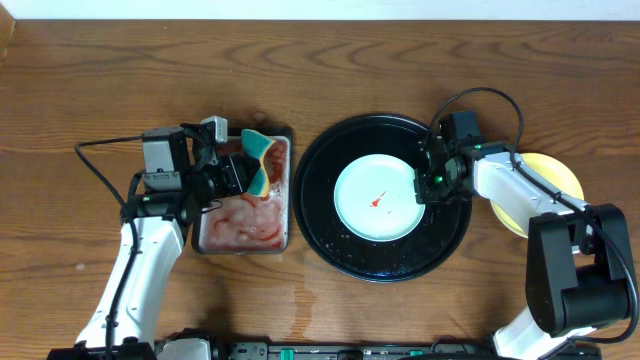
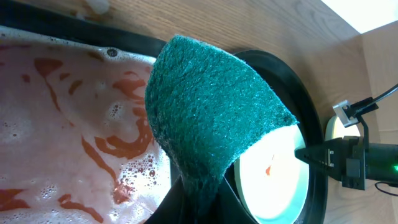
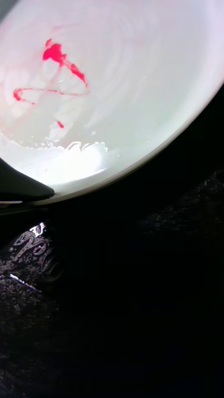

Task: Clean dirty plates on tray and stack at the side
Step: 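Lift the green sponge from the basin with the left gripper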

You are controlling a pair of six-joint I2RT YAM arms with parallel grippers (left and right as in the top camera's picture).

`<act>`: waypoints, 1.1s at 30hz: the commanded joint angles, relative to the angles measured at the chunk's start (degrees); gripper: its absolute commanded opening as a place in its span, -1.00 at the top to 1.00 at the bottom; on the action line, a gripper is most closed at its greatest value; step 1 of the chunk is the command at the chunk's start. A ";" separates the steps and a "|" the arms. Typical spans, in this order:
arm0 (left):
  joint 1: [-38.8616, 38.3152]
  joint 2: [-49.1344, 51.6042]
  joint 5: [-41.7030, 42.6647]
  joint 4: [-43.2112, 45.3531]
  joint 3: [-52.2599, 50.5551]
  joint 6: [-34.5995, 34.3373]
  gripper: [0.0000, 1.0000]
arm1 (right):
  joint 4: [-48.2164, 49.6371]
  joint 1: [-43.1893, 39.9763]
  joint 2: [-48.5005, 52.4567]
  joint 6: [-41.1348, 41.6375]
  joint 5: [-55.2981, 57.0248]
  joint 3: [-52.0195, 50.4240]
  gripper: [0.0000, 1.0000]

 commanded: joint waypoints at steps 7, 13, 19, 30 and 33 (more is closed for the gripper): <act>0.28 0.00 1.01 0.33 -0.24 1.18 0.85 | 0.22 0.61 0.20 -1.46 0.83 -1.14 0.98; 0.22 0.00 -0.22 0.31 -0.24 1.18 0.85 | 0.37 0.61 0.20 -1.46 0.81 -1.14 0.97; -2.03 0.00 -9.18 -0.15 -0.24 1.20 0.85 | 0.35 0.61 0.20 -1.44 0.81 -1.14 0.98; -14.43 0.00 -36.87 -2.32 -0.24 1.18 0.85 | 0.33 0.61 0.20 -1.44 0.81 -1.14 0.97; -16.00 0.00 -38.73 -2.25 -0.24 1.18 0.85 | 0.35 0.61 0.20 -1.44 0.81 -1.14 0.97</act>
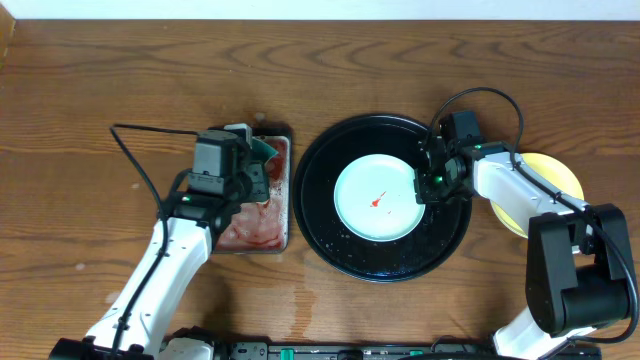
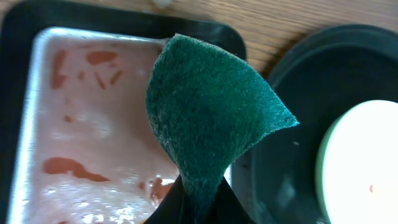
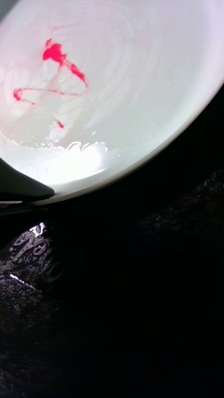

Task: Clean dirty plates on tray and stack at the side
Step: 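Lift the green sponge from the basin with the left gripper, then scrub the light-blue plate with the sponge while right gripper holds rim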

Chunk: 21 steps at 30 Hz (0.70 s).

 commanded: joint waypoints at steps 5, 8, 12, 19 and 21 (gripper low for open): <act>-2.43 0.00 -7.58 0.52 -0.22 0.94 0.85 | 0.31 0.61 0.20 -1.42 0.81 -1.11 0.97; -4.13 0.00 -7.02 0.24 0.28 0.94 0.86 | 0.31 0.61 0.20 -1.42 0.79 -1.11 0.98; -8.98 0.09 -4.48 -1.07 3.26 -0.72 0.86 | 0.24 0.61 0.20 -1.42 0.76 -1.11 0.98; -18.82 4.20 -2.08 2.01 5.97 -6.43 0.85 | -0.07 0.61 0.20 -1.42 0.76 -1.11 0.98; -21.00 6.45 0.63 5.40 5.97 -8.28 0.85 | -0.07 0.61 0.20 -1.42 0.76 -1.11 0.98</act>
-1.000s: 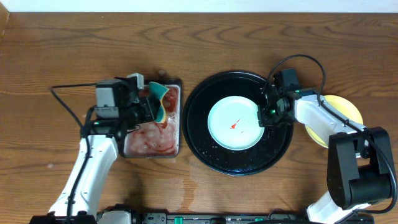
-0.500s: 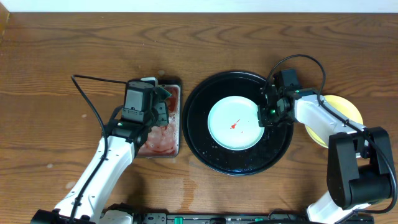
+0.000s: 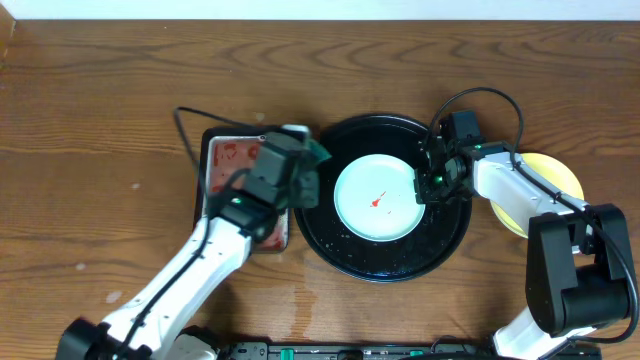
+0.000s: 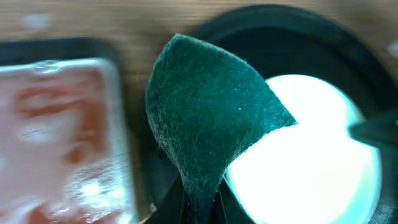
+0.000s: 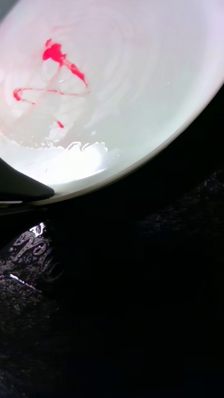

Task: Clean dirty plates on tray and stack at the side
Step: 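Scrub the light-blue plate with the sponge while right gripper holds rim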

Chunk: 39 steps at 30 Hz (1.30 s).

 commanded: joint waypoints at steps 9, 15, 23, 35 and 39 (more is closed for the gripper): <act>-9.31 14.86 12.83 21.31 1.46 -16.41 0.85 | -0.04 0.61 0.20 -1.40 0.81 -1.11 0.97; -11.43 22.01 13.42 29.70 1.46 -24.04 0.85 | -0.04 0.61 0.20 -1.40 0.81 -1.11 0.97; -12.02 28.61 9.66 29.79 1.44 -24.22 0.85 | -0.07 0.61 0.20 -1.40 0.81 -1.14 0.98; -8.55 24.65 3.69 16.76 1.46 -16.96 0.85 | 0.83 0.61 0.20 -1.40 0.81 -2.27 0.97; -8.48 20.68 3.78 15.39 1.46 -17.11 0.85 | 0.83 0.61 0.20 -1.40 0.81 -2.27 0.98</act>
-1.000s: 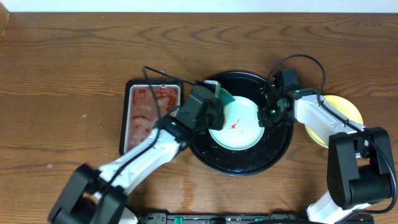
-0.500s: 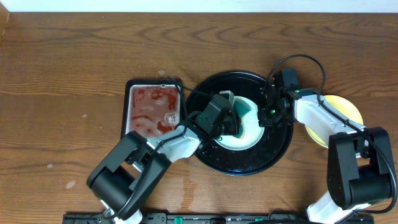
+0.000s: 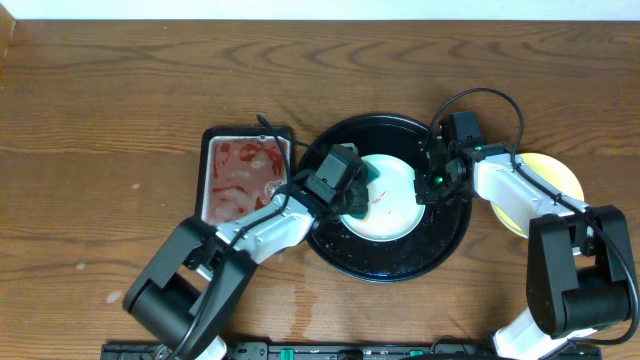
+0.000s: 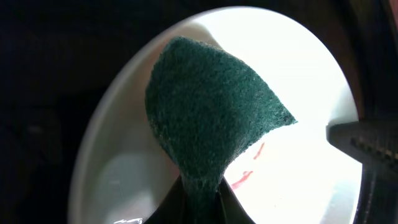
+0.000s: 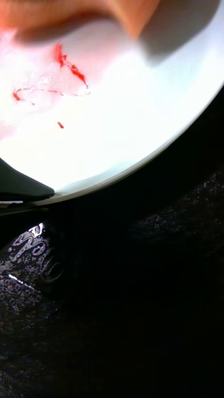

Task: Clean dirty plates on tray and stack at the side
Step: 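Scrub the light-blue plate with the sponge while right gripper holds rim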

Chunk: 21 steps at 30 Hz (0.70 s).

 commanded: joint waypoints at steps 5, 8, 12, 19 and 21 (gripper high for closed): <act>-2.16 -4.09 -2.86 1.92 -0.94 1.33 0.85 | -0.07 0.61 0.57 -1.22 0.83 -1.57 0.98; -3.82 -2.71 -2.86 4.98 -0.94 -0.57 0.85 | -0.07 0.61 0.57 -1.22 0.83 -1.57 0.97; -5.16 0.13 -2.86 11.21 -0.94 -3.82 0.85 | -0.09 0.61 0.57 -1.22 0.83 -1.57 0.97; -5.20 5.07 -2.89 17.38 -0.94 -8.74 0.84 | -0.09 0.61 0.57 -1.22 0.83 -1.57 0.98; -4.85 6.19 -4.02 17.51 -0.94 -8.63 0.84 | -0.09 0.61 0.57 -1.22 0.83 -1.57 0.98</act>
